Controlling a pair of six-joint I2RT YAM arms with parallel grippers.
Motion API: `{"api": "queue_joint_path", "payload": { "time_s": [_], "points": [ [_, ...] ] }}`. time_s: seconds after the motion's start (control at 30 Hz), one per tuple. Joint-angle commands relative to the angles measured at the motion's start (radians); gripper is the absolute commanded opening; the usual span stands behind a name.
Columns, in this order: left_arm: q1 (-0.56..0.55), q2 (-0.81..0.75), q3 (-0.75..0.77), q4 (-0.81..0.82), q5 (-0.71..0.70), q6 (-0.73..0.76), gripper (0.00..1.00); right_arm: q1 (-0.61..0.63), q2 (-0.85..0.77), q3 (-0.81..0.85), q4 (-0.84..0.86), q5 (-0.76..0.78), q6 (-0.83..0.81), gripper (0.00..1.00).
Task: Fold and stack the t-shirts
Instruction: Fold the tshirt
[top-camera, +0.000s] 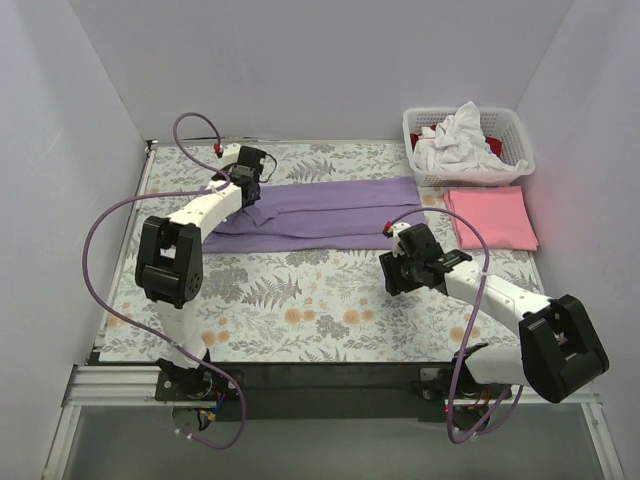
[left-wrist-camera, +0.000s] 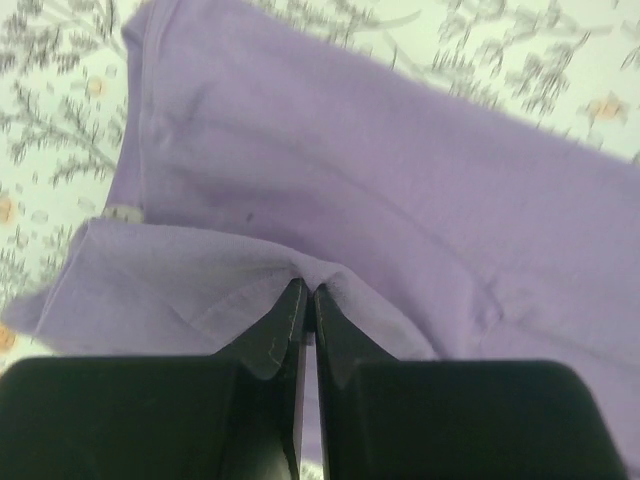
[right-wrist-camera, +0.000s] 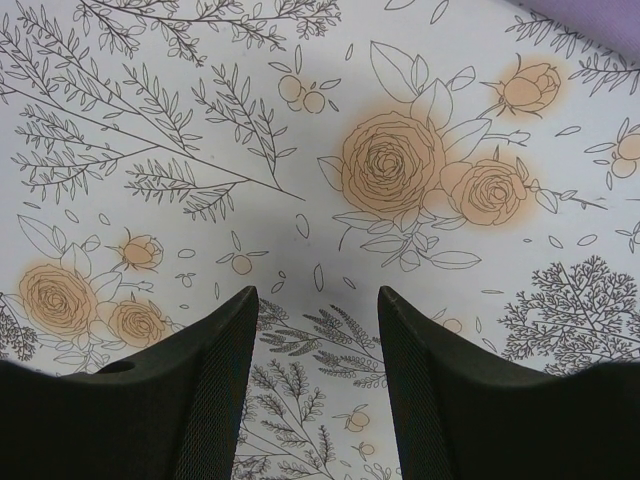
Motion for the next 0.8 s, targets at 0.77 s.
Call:
{"api": "queue_joint_path", "payload": {
  "time_s": [0.77],
  "points": [
    [0.048,0.224,0.221,0.276,0.013,0.164,0.36,0.006,0.095,0.107,-0.002,0.015,-0.011,0.58]
  ]
}}
